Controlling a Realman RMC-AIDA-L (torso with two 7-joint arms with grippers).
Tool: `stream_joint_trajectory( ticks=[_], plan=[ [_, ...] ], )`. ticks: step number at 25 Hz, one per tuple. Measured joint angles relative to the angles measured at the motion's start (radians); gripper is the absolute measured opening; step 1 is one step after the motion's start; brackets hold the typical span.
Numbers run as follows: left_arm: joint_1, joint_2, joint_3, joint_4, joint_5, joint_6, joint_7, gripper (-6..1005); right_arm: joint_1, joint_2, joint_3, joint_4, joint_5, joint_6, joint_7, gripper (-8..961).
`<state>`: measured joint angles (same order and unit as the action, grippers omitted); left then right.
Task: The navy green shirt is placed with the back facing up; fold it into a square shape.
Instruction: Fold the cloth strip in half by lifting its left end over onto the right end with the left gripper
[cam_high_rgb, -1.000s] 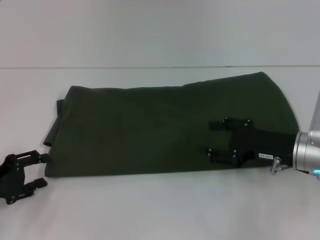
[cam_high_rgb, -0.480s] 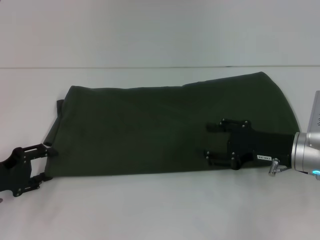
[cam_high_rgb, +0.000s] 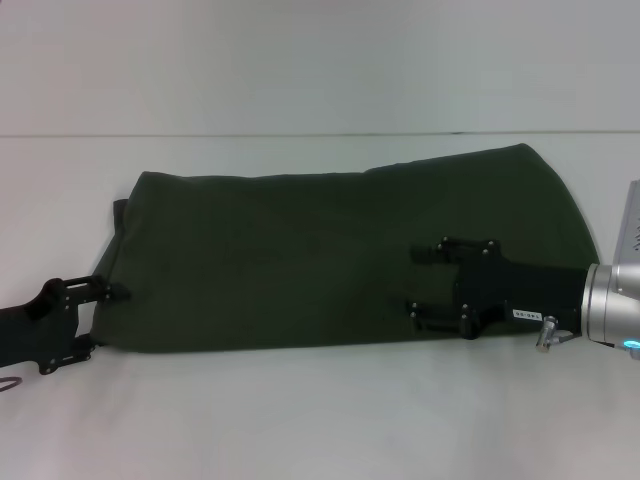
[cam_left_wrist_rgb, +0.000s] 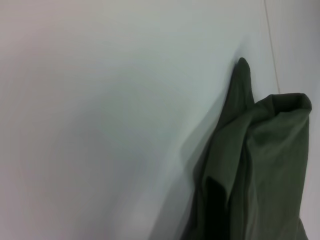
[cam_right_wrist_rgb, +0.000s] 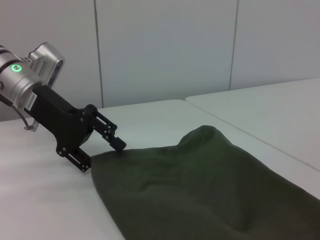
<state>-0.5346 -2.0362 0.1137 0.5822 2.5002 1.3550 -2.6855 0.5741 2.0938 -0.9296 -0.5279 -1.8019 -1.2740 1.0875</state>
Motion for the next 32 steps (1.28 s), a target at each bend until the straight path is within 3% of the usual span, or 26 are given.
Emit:
stream_joint_trajectory(
  ticks=[6,15,20,32],
  plan=[
    [-0.006,-0.001,0.051,0.005,-0.008,-0.017,0.053,607,0.002,0.0,-0.002,0.0,0.002,-0.001,0.0,766],
    [-0.017,0.0,0.101,0.007,-0.002,-0.046,0.07,343,0.008,0.0,-0.009,0.001,0.005,-0.001,0.0,766],
    [-0.017,0.001,0.1,0.005,-0.009,-0.052,0.082,122,0.009,0.002,-0.023,0.002,0.005,-0.001,0.0,766],
    [-0.001,0.001,0.056,0.028,-0.025,-0.089,0.176,55,0.021,0.003,-0.094,0.002,0.006,-0.045,0.0,766]
  ],
)
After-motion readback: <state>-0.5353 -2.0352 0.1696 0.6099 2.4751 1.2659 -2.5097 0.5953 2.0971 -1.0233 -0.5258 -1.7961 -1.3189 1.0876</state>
